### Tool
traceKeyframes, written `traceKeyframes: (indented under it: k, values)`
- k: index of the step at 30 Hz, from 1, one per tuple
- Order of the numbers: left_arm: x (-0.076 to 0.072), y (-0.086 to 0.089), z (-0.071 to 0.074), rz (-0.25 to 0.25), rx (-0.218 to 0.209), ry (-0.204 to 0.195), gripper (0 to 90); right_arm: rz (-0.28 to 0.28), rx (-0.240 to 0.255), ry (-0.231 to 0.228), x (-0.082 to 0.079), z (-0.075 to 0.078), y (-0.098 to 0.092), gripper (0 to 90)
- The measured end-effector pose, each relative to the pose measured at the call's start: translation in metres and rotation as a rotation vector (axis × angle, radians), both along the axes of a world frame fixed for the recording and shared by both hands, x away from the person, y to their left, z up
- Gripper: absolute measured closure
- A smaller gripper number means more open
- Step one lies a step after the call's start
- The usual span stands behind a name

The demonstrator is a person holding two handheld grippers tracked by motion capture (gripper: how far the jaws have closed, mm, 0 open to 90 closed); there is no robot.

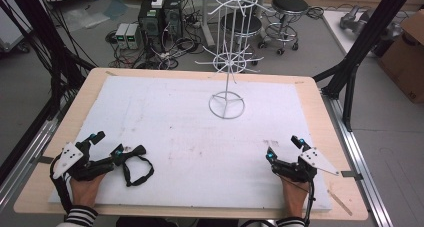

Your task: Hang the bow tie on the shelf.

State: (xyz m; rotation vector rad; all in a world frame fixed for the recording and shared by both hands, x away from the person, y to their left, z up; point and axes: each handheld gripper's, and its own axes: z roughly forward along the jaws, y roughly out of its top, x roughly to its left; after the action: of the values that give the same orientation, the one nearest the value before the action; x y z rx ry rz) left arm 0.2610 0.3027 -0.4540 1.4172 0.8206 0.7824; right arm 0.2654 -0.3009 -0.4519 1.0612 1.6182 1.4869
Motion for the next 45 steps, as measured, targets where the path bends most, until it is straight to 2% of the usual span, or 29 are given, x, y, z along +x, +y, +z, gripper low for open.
traceKeyframes:
  k: [13, 21, 28, 32, 37, 42, 45]
  values:
    - [0.000, -0.001, 0.000, 0.010, 0.013, 0.000, 16.7, -0.001, 0.013, -0.001, -0.001, 0.000, -0.001, 3.0]
    - [0.000, -0.001, 0.001, 0.023, 0.007, 0.006, 15.1, -0.002, 0.010, -0.005, 0.000, 0.000, -0.001, 3.0]
    - [0.003, -0.001, 0.002, 0.040, 0.009, 0.045, 14.3, -0.003, 0.013, 0.000, -0.001, 0.000, -0.001, 3.0]
    - [0.003, -0.001, 0.004, 0.012, 0.010, 0.073, 14.3, -0.002, 0.012, -0.002, 0.000, 0.000, -0.001, 3.0]
    - [0.002, 0.000, 0.012, -0.014, 0.023, 0.074, 14.3, -0.002, 0.013, 0.000, -0.001, 0.000, -0.001, 3.0]
    - [0.001, 0.003, 0.026, -0.036, 0.042, 0.075, 14.3, -0.003, 0.011, -0.003, 0.000, 0.000, -0.001, 3.0]
    - [-0.001, 0.006, 0.036, -0.049, 0.060, 0.090, 14.3, -0.003, 0.011, -0.004, 0.000, 0.000, -0.001, 3.0]
